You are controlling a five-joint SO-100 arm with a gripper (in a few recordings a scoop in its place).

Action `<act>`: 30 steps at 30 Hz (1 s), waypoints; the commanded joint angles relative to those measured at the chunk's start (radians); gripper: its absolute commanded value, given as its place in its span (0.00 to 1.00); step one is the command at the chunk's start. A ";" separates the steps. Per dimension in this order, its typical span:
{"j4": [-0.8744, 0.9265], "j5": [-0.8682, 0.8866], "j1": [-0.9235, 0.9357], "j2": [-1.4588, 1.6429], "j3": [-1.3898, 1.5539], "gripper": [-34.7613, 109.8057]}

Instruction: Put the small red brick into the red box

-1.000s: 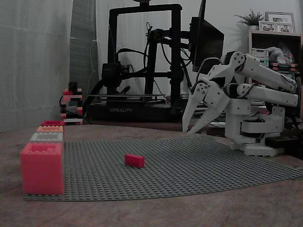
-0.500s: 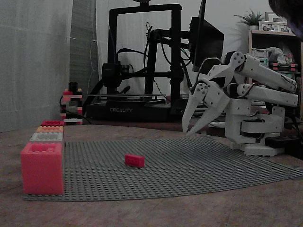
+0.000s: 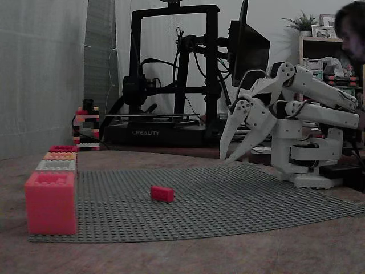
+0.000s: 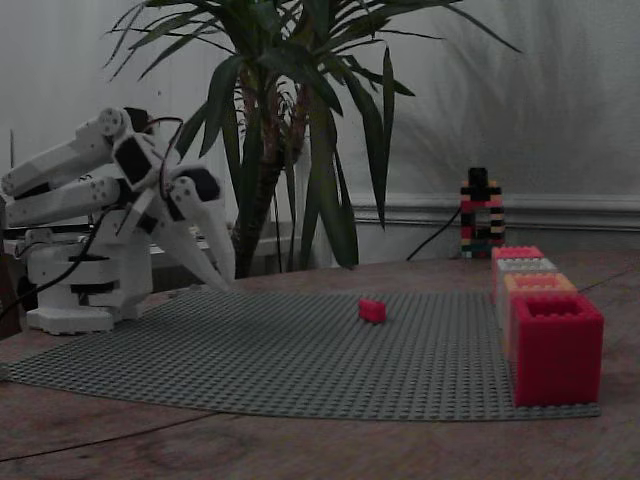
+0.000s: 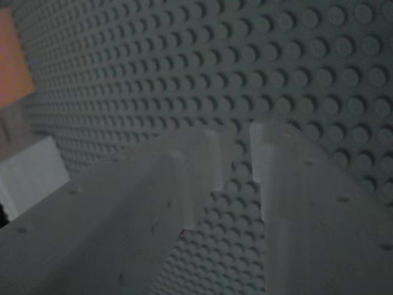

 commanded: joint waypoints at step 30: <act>-0.410 -0.041 -0.064 -0.474 -0.273 0.24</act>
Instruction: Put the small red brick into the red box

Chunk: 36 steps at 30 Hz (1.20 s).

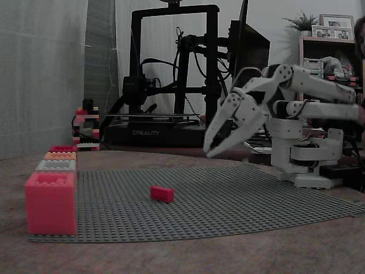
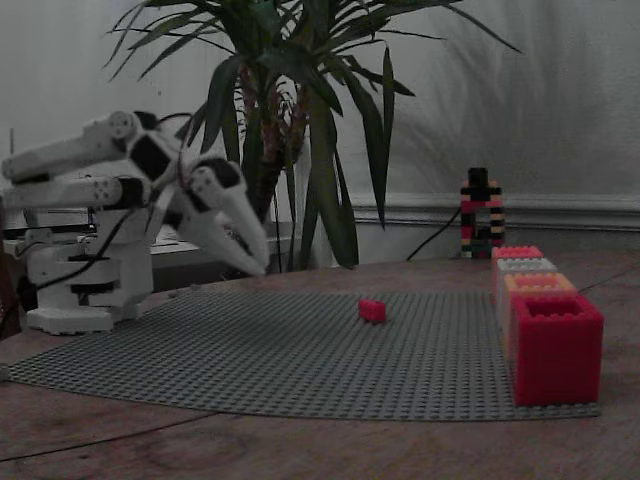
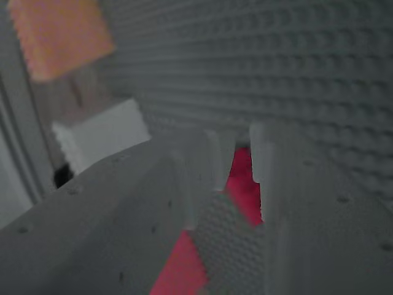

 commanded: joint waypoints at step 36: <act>0.262 -0.414 -0.299 -1.694 -1.391 0.40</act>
